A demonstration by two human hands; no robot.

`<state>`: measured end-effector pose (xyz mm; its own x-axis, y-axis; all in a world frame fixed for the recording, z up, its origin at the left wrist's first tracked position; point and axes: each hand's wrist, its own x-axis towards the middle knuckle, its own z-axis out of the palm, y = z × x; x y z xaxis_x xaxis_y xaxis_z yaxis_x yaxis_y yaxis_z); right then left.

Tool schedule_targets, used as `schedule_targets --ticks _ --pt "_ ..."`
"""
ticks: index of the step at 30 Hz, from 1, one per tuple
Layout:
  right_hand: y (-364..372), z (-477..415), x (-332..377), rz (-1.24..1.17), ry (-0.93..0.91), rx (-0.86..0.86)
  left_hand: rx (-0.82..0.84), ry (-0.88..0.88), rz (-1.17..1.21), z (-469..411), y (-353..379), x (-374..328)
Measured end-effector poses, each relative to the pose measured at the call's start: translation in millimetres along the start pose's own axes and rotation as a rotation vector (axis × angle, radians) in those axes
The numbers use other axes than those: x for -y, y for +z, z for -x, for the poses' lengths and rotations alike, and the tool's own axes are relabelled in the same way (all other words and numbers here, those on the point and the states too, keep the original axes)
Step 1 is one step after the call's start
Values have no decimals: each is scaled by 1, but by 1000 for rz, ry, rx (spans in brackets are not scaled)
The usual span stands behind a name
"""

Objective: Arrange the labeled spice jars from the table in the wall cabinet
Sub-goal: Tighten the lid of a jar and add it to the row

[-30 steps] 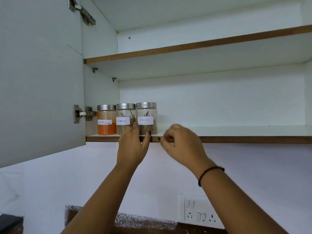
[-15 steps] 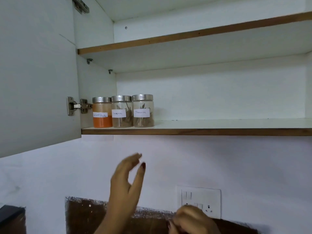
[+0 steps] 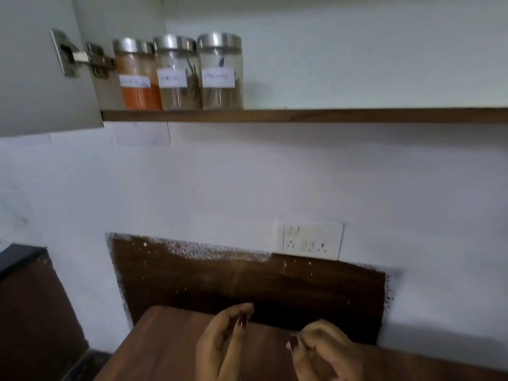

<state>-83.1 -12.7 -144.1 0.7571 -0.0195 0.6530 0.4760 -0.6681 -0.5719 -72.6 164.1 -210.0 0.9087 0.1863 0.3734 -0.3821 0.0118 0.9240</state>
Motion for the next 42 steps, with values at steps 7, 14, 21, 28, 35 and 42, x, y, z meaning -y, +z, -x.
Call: schedule_targets --ticks 7,14,21,28,35,42 --pt "20 72 -9 -181 34 -78 61 3 -107 19 -5 20" --pt "23 95 -16 -326 109 -147 122 -52 -189 39 -12 36" --pt "31 117 -29 -324 150 -110 142 -93 -211 49 -27 56" --pt "61 132 -40 -299 186 -39 18 -286 -259 61 -56 97" --pt "110 137 -52 -282 238 70 48 -313 -386 57 -75 130" --pt "174 140 -71 -260 384 257 92 -392 -445 48 -85 172"
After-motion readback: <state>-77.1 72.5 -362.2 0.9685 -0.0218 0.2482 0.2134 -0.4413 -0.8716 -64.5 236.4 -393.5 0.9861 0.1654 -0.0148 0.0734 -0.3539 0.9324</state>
